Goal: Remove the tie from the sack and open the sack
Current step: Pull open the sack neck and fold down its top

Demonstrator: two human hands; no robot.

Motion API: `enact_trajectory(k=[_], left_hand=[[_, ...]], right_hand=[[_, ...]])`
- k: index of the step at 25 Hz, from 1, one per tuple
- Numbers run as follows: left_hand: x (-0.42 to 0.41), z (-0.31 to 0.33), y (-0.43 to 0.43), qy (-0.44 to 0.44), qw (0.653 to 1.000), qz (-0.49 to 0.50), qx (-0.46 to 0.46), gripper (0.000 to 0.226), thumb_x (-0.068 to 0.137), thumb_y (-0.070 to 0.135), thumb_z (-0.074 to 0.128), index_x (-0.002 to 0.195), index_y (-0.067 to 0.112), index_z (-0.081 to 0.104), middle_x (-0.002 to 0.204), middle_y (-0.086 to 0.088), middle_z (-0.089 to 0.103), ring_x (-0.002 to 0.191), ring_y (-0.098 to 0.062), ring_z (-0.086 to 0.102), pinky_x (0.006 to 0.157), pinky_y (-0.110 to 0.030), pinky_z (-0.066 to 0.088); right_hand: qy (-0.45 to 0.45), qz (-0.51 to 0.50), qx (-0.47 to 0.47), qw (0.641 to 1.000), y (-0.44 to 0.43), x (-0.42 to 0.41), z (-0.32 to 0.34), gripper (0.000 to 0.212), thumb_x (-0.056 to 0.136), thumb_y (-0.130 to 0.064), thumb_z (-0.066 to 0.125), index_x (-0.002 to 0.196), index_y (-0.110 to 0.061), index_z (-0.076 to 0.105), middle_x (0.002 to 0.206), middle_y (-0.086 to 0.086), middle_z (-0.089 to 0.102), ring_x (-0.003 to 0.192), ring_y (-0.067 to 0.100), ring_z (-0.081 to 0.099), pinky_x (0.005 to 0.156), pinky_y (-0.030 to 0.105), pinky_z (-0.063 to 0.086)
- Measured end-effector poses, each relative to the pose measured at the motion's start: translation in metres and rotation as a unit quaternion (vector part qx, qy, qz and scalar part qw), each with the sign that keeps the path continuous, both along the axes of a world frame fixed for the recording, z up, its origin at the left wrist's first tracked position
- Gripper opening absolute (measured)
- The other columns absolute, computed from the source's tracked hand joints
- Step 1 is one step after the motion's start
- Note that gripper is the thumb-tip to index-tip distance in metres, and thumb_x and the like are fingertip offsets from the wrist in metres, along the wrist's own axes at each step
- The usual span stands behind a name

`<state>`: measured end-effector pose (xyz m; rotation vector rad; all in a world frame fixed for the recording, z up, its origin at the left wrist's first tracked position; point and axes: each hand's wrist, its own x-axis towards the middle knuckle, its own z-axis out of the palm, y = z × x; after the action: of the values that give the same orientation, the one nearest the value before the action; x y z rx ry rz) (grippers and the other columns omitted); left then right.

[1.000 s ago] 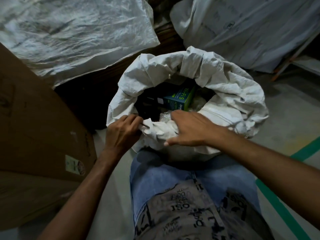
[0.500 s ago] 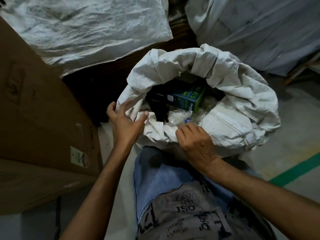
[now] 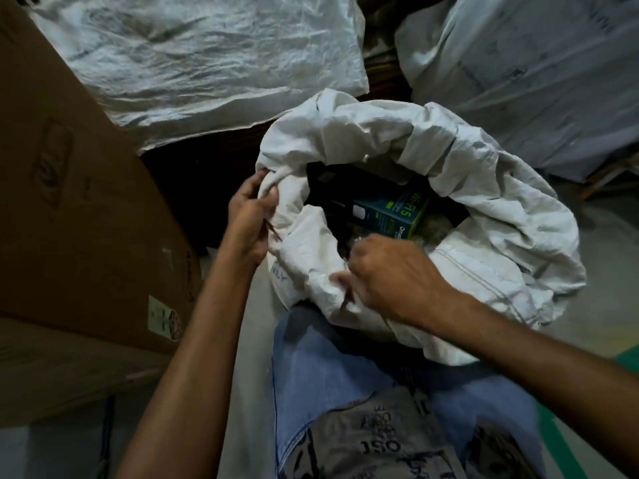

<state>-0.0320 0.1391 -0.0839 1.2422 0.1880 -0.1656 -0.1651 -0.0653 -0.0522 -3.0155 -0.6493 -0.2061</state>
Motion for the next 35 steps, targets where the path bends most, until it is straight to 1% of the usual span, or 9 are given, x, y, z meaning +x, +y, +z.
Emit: enact_trajectory(k=[2, 6, 10, 16, 20, 24, 27, 31, 35], left_hand=[[0.015, 0.016, 0.008, 0.0, 0.995, -0.044, -0.091, 0.047, 0.1, -0.004, 0.049, 0.146, 0.0, 0.049, 0.141, -0.025, 0.057, 0.12, -0.034, 0.061, 0.108, -0.046, 0.049], [0.038, 0.032, 0.01, 0.027, 0.966, -0.138, -0.215, 0.068, 0.084, 0.002, 0.047, 0.151, -0.008, 0.038, 0.157, -0.034, 0.033, 0.144, -0.05, 0.036, 0.125, -0.057, 0.021], [0.056, 0.037, 0.014, 0.077, 0.966, -0.136, -0.207, 0.071, 0.075, 0.011, 0.043, 0.142, -0.011, 0.05, 0.15, -0.033, 0.045, 0.132, -0.047, 0.049, 0.123, -0.052, 0.03], [0.069, 0.044, 0.019, 0.087, 0.966, -0.162, -0.184, 0.049, 0.069, 0.013, 0.042, 0.104, -0.002, 0.074, 0.103, -0.019, 0.073, 0.09, -0.031, 0.07, 0.083, -0.033, 0.058], [0.077, 0.042, 0.024, -0.063, 0.987, -0.046, 0.144, 0.032, 0.07, 0.025, 0.06, 0.1, 0.022, 0.071, 0.107, -0.002, 0.069, 0.1, -0.015, 0.065, 0.088, -0.035, 0.053], [0.063, 0.068, -0.003, -0.241, 0.833, -0.015, 0.497, 0.057, 0.084, 0.053, 0.066, 0.138, 0.037, 0.055, 0.14, 0.009, 0.057, 0.127, -0.008, 0.055, 0.1, -0.028, 0.046], [0.082, 0.073, -0.015, -0.244, 0.814, -0.004, 0.527, 0.034, 0.094, 0.035, 0.066, 0.128, 0.032, 0.065, 0.122, 0.003, 0.073, 0.117, -0.023, 0.066, 0.09, -0.035, 0.052], [0.118, 0.071, 0.0, -0.182, 0.915, -0.084, 0.35, 0.015, 0.083, 0.019, 0.062, 0.083, 0.027, 0.075, 0.075, -0.001, 0.071, 0.075, -0.019, 0.066, 0.071, -0.031, 0.043], [0.127, 0.07, 0.004, -0.053, 0.972, -0.183, 0.138, 0.021, 0.078, 0.008, 0.063, 0.094, 0.016, 0.075, 0.082, -0.005, 0.074, 0.072, -0.016, 0.067, 0.071, -0.028, 0.052]], right_hand=[[-0.053, 0.018, 0.029, 0.998, 0.007, 0.047, 0.017, 0.032, 0.091, -0.032, 0.065, 0.12, -0.017, 0.066, 0.122, 0.003, 0.064, 0.109, 0.028, 0.059, 0.076, 0.042, 0.054], [-0.111, 0.038, -0.077, 0.99, 0.012, 0.156, 0.034, 0.089, 0.083, -0.033, 0.074, 0.159, -0.028, 0.029, 0.164, 0.008, 0.032, 0.148, 0.035, 0.033, 0.113, 0.058, 0.033], [-0.185, 0.078, -0.08, 0.976, 0.011, 0.225, 0.044, 0.054, 0.087, -0.021, 0.063, 0.141, -0.023, 0.056, 0.147, 0.01, 0.056, 0.132, 0.033, 0.055, 0.097, 0.055, 0.04], [-0.144, 0.121, -0.124, 0.974, 0.015, 0.255, 0.061, 0.039, 0.092, -0.044, 0.052, 0.126, -0.025, 0.059, 0.107, 0.003, 0.071, 0.097, 0.03, 0.066, 0.086, 0.044, 0.043], [-0.104, 0.086, -0.055, 0.989, 0.014, 0.257, 0.079, 0.043, 0.082, -0.043, 0.05, 0.118, -0.025, 0.067, 0.104, 0.003, 0.074, 0.095, 0.031, 0.065, 0.072, 0.036, 0.04], [0.02, 0.038, -0.018, 0.999, 0.013, 0.263, 0.099, 0.051, 0.075, -0.023, 0.075, 0.124, -0.035, 0.068, 0.113, 0.002, 0.074, 0.107, 0.031, 0.066, 0.074, 0.032, 0.039], [0.066, 0.0, 0.025, 0.997, 0.001, 0.267, 0.106, 0.052, 0.078, -0.034, 0.076, 0.128, -0.036, 0.061, 0.122, 0.001, 0.069, 0.116, 0.029, 0.06, 0.088, 0.04, 0.051], [0.008, -0.098, -0.009, 0.995, -0.02, 0.225, 0.091, 0.083, 0.077, -0.052, 0.079, 0.147, -0.036, 0.037, 0.148, 0.001, 0.046, 0.13, 0.03, 0.047, 0.1, 0.049, 0.044], [0.039, -0.116, 0.068, 0.99, -0.036, 0.246, 0.086, 0.022, 0.095, -0.04, 0.062, 0.115, -0.029, 0.063, 0.11, 0.003, 0.069, 0.1, 0.032, 0.065, 0.077, 0.042, 0.052]])
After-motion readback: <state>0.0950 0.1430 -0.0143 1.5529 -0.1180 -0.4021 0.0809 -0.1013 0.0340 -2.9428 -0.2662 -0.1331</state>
